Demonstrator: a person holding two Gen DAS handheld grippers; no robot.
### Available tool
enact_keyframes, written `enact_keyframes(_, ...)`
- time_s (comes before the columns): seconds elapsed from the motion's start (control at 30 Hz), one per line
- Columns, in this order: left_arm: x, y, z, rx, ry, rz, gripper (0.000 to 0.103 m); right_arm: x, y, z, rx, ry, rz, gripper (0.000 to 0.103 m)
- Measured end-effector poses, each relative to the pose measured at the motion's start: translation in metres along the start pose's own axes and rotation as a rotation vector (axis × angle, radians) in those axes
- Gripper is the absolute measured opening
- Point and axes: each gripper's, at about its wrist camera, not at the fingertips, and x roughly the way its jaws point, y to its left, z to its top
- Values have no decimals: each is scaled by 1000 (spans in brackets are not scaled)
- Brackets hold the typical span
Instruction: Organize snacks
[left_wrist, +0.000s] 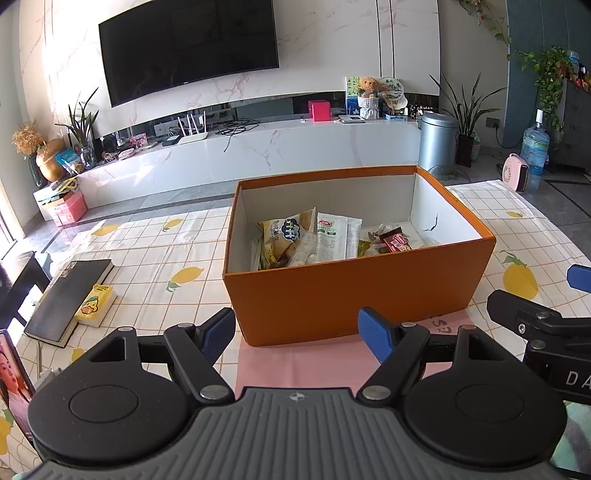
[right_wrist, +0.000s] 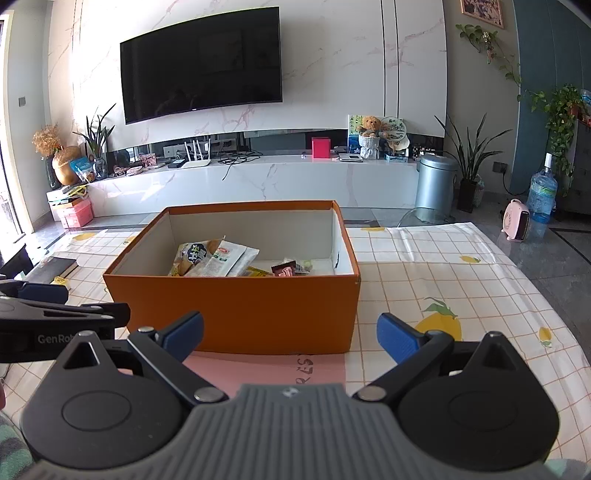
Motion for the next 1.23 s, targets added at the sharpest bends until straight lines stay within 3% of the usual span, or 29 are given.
enact_keyframes(1.23,-5,1,0,-19,-22,-8,91,3,4,-2,-26,24,19,97)
